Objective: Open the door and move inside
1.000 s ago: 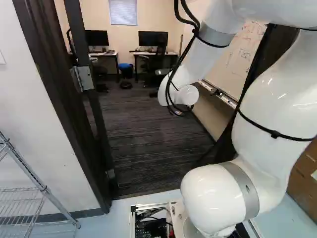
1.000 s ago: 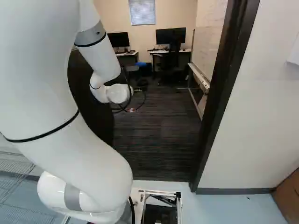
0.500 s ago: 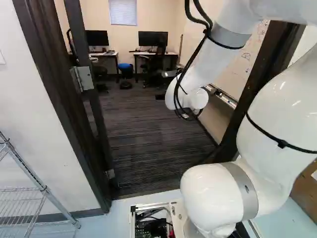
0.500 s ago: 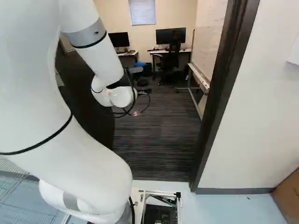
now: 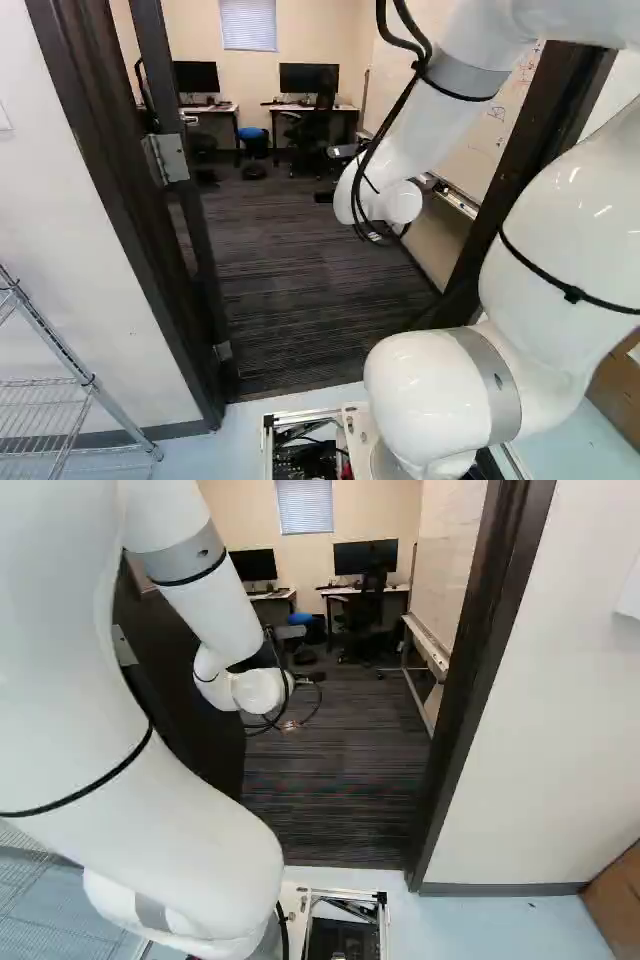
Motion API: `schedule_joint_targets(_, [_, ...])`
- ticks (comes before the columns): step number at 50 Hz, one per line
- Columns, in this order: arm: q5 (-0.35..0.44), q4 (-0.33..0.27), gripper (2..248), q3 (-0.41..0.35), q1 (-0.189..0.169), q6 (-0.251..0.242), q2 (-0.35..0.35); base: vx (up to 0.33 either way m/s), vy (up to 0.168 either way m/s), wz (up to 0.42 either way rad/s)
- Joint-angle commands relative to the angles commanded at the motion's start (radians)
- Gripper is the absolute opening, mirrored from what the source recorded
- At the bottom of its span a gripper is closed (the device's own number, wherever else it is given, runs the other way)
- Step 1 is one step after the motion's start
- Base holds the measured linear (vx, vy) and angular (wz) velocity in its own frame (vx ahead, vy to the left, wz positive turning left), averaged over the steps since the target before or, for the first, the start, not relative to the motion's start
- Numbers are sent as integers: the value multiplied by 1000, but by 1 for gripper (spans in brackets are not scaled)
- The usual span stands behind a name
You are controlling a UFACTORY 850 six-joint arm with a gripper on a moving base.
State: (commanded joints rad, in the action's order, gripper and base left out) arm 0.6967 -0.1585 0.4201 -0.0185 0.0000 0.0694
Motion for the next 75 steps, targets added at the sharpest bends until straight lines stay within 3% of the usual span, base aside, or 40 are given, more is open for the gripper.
schedule_joint_targets(52, [133, 120, 247, -251, 14, 0, 158, 0, 0, 0])
schedule_joint_targets(75, [169, 152, 247, -320, 18, 0, 202, 0, 0, 0])
